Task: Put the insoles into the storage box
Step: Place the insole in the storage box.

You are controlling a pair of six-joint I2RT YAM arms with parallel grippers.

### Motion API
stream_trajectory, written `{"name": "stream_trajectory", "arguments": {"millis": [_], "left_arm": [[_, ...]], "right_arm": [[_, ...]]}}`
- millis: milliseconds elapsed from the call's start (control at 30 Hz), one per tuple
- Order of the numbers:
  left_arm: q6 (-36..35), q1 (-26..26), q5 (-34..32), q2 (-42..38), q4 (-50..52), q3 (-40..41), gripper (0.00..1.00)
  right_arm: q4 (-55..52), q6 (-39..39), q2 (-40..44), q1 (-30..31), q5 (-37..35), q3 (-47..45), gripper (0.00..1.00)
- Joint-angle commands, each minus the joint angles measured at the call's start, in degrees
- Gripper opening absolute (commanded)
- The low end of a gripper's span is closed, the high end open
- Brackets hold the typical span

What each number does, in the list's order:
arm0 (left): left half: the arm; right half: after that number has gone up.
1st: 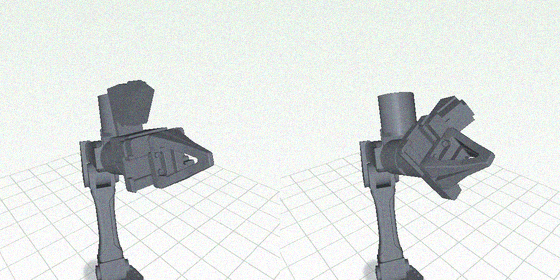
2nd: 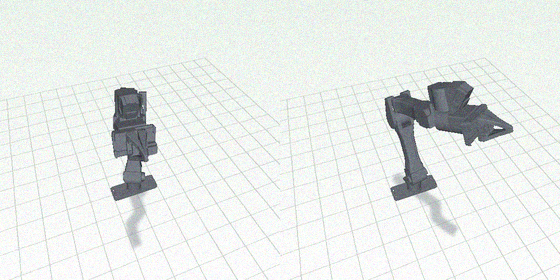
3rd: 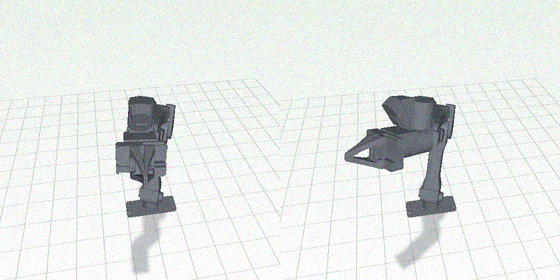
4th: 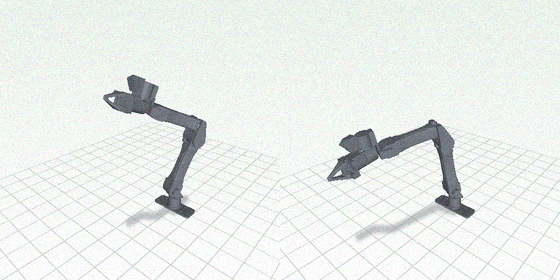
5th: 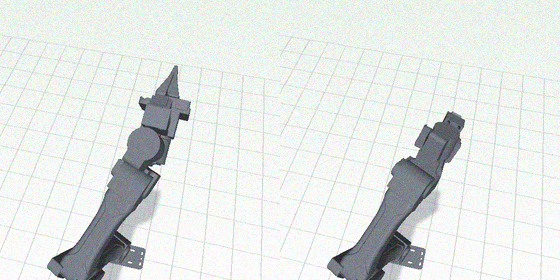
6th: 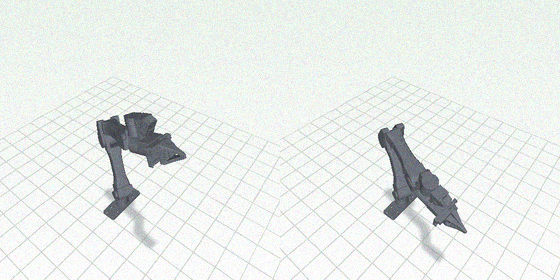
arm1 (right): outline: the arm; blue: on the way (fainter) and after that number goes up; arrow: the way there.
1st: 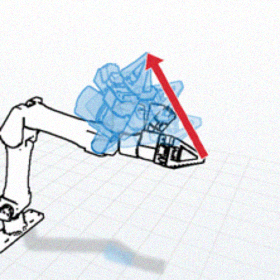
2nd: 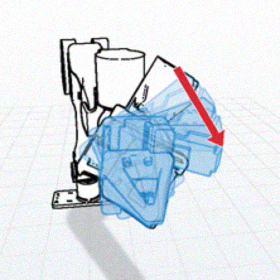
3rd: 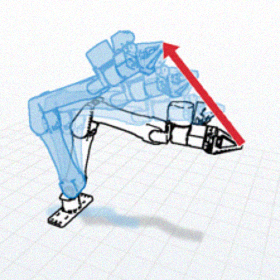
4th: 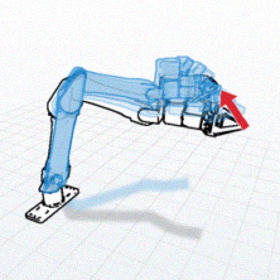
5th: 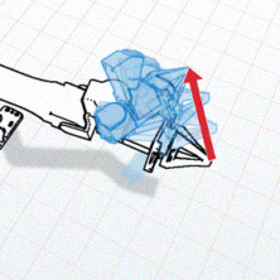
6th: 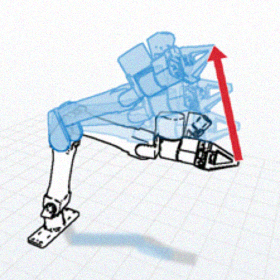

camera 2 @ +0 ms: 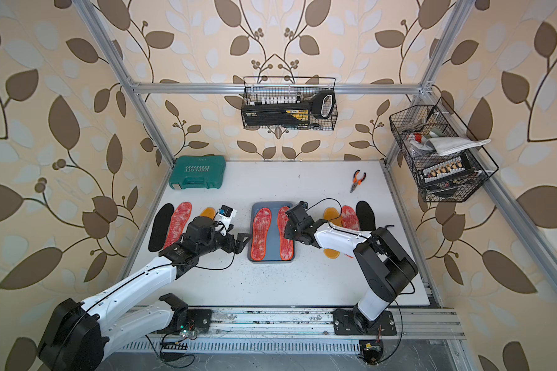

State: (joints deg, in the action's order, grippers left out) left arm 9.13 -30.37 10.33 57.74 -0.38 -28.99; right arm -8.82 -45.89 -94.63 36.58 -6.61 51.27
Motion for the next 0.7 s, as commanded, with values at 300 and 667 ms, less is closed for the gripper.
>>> {"name": "stream_trajectory", "arguments": {"millis": [300, 667], "left_arm": [[0.36, -0.20, -2.25, -1.09, 0.45, -0.63, 0.99], [13.00, 4.50, -21.72, -10.05, 13.04, -1.90, 0.99]], "right_arm": [[-4.73, 4.35, 6.83, -0.17, 0.10, 1.96, 0.26], [-8.18, 21.77, 22.52, -0.10, -6.38, -1.46, 0.47]]}}
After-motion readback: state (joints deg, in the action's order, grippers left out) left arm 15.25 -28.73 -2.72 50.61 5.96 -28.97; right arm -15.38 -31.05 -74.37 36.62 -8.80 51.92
